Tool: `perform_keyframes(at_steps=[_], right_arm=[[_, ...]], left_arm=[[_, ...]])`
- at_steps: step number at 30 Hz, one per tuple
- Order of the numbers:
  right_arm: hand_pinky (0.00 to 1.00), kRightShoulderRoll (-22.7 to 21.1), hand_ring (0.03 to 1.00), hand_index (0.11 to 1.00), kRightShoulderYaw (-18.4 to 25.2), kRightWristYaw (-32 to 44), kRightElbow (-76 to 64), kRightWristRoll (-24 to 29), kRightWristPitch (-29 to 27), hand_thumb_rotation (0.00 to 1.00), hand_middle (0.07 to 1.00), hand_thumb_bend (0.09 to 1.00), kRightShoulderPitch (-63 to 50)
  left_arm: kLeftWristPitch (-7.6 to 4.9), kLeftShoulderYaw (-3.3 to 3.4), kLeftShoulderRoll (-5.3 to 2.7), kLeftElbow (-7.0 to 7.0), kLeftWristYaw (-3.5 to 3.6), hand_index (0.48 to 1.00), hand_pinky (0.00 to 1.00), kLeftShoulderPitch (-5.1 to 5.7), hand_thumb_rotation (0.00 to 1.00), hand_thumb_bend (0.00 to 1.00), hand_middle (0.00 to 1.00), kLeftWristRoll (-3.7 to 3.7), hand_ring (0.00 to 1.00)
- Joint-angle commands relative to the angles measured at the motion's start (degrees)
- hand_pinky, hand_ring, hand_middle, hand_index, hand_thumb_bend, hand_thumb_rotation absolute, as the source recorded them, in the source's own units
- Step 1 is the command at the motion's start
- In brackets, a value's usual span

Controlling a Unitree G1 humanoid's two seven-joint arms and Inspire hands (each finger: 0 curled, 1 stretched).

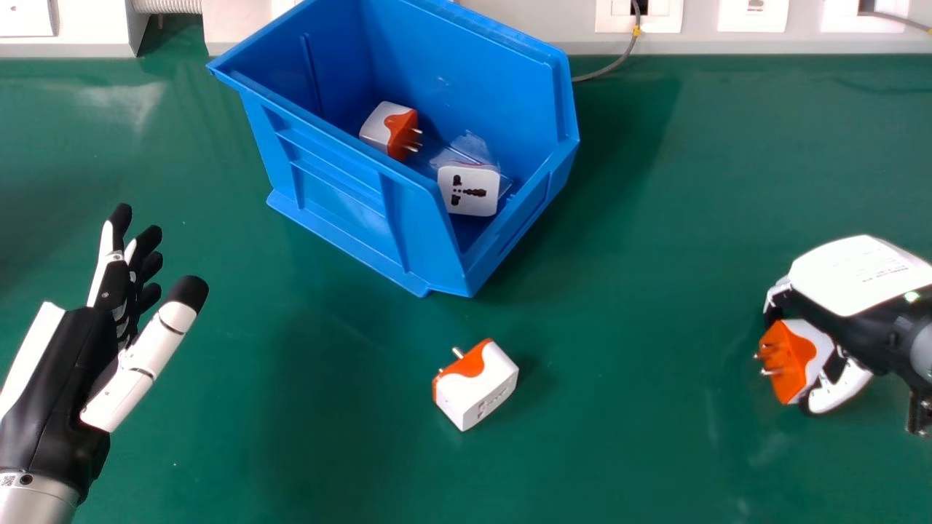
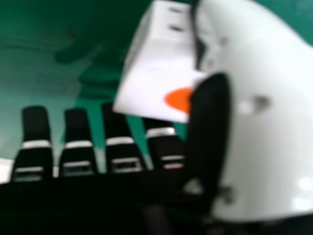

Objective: Pick all objects and put in blue box

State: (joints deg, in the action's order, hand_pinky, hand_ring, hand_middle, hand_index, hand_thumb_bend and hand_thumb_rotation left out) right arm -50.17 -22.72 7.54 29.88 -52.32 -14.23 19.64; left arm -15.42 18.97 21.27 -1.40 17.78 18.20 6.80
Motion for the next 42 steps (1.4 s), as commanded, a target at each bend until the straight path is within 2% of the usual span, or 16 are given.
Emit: perform_keyframes(at_steps=[1, 3, 6, 7, 8, 10, 11, 12, 16, 18, 22, 25, 28, 34, 38, 42], right_arm=[[0.5, -0.3, 0.56, 0.627, -0.8, -1.3, 2.7, -1.3, 0.5, 0.11, 0.599, 0.524, 0.1], [0.5, -0.2, 0.56, 0.627, -1.1, -3.1, 3.6, -1.2, 0.0, 0.11, 0.599, 0.524, 0.4], [0.42, -0.1, 0.502, 0.587, -1.5, -6.0, 4.9, -1.0, -1.0, 0.07, 0.547, 0.519, 0.8], [0.42, -0.2, 0.502, 0.587, -1.7, -7.2, 5.2, -1.1, -1.4, 0.07, 0.547, 0.519, 0.8], [0.35, -0.2, 0.429, 0.563, -2.2, -8.6, 5.7, -1.7, -1.7, 0.06, 0.52, 0.52, 1.2], [0.35, -0.2, 0.429, 0.563, -2.9, -10.5, 6.6, -2.4, -2.2, 0.06, 0.52, 0.52, 1.7], [0.3, -0.1, 0.368, 0.545, -3.1, -11.0, 7.1, -2.4, -2.3, 0.04, 0.503, 0.521, 2.0], [0.3, 0.0, 0.368, 0.545, -3.3, -11.3, 7.6, -2.4, -2.3, 0.04, 0.503, 0.521, 2.4], [0.18, 0.7, 0.236, 0.511, -3.9, -11.4, 9.2, -2.4, -2.1, 0.02, 0.475, 0.522, 3.5], [0.18, 1.2, 0.236, 0.511, -3.9, -10.7, 9.3, -1.9, -1.4, 0.02, 0.475, 0.522, 3.6], [0.15, 1.0, 0.196, 0.499, -3.7, -12.0, 8.4, -1.7, -1.2, 0.01, 0.463, 0.523, 3.1], [0.12, 1.2, 0.165, 0.492, -3.6, -12.6, 9.0, -1.3, -1.2, 0.01, 0.458, 0.523, 3.3], [0.09, 1.4, 0.136, 0.486, -2.6, -11.8, 8.4, 0.3, -0.5, 0.0, 0.455, 0.524, 3.1], [0.08, -0.1, 0.126, 0.481, 1.4, -8.7, 0.2, 4.8, 0.5, 0.0, 0.458, 0.525, 0.0], [0.09, -1.9, 0.133, 0.479, 6.1, -5.8, -11.2, 7.5, 1.1, 0.0, 0.457, 0.524, -5.2], [0.09, -2.9, 0.133, 0.479, 11.5, -2.5, -22.0, 10.1, 1.9, 0.0, 0.456, 0.522, -10.0]], left_arm=[[-0.5, 0.85, 1.01, -1.15, 0.37, 0.977, 0.97, 0.01, 0.76, 0.62, 0.99, 0.54, 0.99], [-0.41, 1.0, 1.02, -1.44, 0.44, 0.977, 0.97, 0.22, 0.76, 0.62, 0.99, 0.54, 0.99], [-0.18, 1.33, 1.02, -1.76, 0.67, 0.975, 0.96, 0.56, 0.76, 0.62, 0.99, 0.74, 0.98], [0.01, 1.42, 1.0, -2.04, 0.74, 0.975, 0.96, 0.69, 0.76, 0.62, 0.99, 0.78, 0.98], [0.15, 1.51, 0.97, -2.2, 0.79, 0.974, 0.96, 0.76, 0.76, 0.63, 0.99, 0.8, 0.98], [0.2, 1.65, 0.98, -2.16, 0.9, 0.974, 0.96, 0.77, 0.76, 0.63, 0.99, 0.77, 0.98], [0.2, 1.7, 1.02, -2.21, 0.95, 0.973, 0.96, 0.8, 0.76, 0.63, 0.99, 0.73, 0.98], [0.16, 1.76, 1.09, -2.12, 1.01, 0.973, 0.96, 0.79, 0.76, 0.63, 0.99, 0.66, 0.98], [0.19, 1.95, 1.21, -2.04, 1.2, 0.97, 0.96, 0.9, 0.75, 0.64, 0.99, 0.65, 0.98], [0.28, 2.02, 1.2, -1.95, 1.32, 0.97, 0.96, 0.87, 0.75, 0.64, 0.99, 0.77, 0.98], [0.86, 2.01, 1.21, -2.7, 1.27, 0.968, 0.95, 1.0, 0.75, 0.64, 0.99, 0.63, 0.98], [0.91, 1.94, 1.24, -2.3, 1.3, 0.967, 0.95, 0.7, 0.75, 0.64, 0.99, 0.56, 0.98], [1.36, 1.85, 1.15, -3.03, 1.1, 0.965, 0.95, 0.81, 0.74, 0.64, 0.98, 0.41, 0.97], [1.41, 1.62, 0.94, -2.06, 0.86, 0.963, 0.94, 0.09, 0.74, 0.64, 0.98, 0.19, 0.97], [1.59, 1.32, 0.74, -2.34, 0.62, 0.963, 0.94, -0.22, 0.73, 0.64, 0.98, -0.12, 0.97], [2.12, 1.19, 0.57, -2.55, 0.44, 0.962, 0.94, -0.48, 0.73, 0.63, 0.98, -0.08, 0.97]])
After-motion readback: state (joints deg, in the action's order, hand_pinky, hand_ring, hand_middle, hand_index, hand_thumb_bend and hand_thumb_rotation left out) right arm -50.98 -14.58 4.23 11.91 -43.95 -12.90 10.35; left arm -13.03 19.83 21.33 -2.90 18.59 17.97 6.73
